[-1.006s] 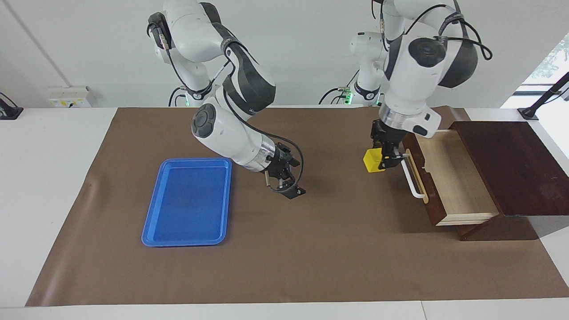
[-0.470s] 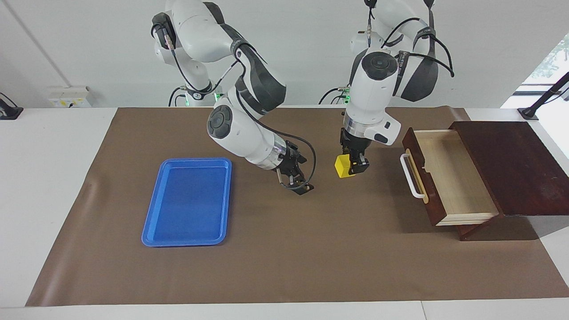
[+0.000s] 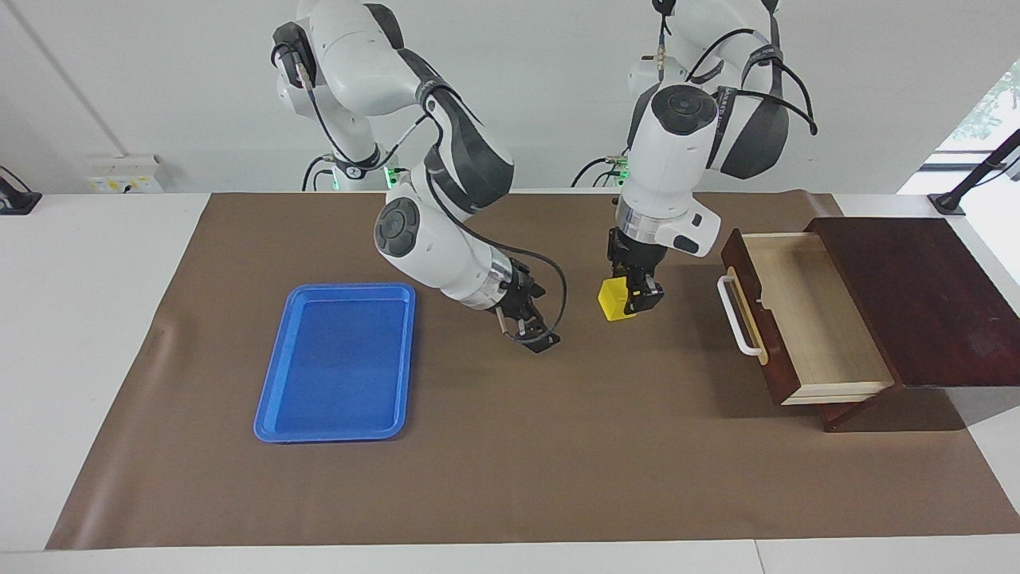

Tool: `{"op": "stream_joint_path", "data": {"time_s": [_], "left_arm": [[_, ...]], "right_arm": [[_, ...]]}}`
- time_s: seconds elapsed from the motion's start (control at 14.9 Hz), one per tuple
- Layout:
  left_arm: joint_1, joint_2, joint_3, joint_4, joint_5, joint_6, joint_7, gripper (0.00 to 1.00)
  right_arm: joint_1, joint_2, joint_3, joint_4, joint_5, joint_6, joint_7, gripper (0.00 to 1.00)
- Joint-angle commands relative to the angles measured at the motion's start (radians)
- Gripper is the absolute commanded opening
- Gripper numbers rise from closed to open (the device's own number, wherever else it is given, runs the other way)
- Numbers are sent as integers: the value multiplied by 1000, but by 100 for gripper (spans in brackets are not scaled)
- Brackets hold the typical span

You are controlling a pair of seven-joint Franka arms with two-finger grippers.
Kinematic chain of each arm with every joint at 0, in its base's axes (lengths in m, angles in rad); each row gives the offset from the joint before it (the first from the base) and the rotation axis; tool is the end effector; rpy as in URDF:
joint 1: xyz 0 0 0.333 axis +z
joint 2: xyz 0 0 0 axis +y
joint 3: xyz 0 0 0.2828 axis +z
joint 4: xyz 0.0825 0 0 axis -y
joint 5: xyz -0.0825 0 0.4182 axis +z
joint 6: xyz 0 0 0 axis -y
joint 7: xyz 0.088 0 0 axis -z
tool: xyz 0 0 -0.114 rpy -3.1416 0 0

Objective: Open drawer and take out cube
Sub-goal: 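Lift the cube toward the right gripper with the left gripper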

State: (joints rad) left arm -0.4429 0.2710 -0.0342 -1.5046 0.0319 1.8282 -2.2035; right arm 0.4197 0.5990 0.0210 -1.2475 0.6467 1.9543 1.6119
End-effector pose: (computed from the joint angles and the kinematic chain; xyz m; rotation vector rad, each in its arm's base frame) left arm 0.6021 -0.3057 0.4700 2.0185 2.3460 0.0517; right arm 0.6669 0.3591 0.3965 -2.0365 1.7019 0.6573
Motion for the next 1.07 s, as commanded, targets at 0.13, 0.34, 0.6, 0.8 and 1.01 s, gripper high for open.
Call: {"op": "stream_joint_path", "data": {"time_s": [0.13,0.34,0.6,0.8,1.01], "left_arm": [[-16,17,16,27,-12,-40,-25,1],[-17,19,14,27,-12,-41,-25,1],[-19,19,14,27,-14,-41,-25,1],[-19,19,14,27,-14,-40,-25,1],[-19,19,14,27,-14,-40,-25,1]], "right_arm": [[22,-22,5,-21,7,29,-26,100],[42,-21,5,-17,8,28,-12,97],[60,1,1,20,1,28,22,95],[64,19,-1,48,1,29,29,95],[71,33,-3,71,-1,29,48,95]]}}
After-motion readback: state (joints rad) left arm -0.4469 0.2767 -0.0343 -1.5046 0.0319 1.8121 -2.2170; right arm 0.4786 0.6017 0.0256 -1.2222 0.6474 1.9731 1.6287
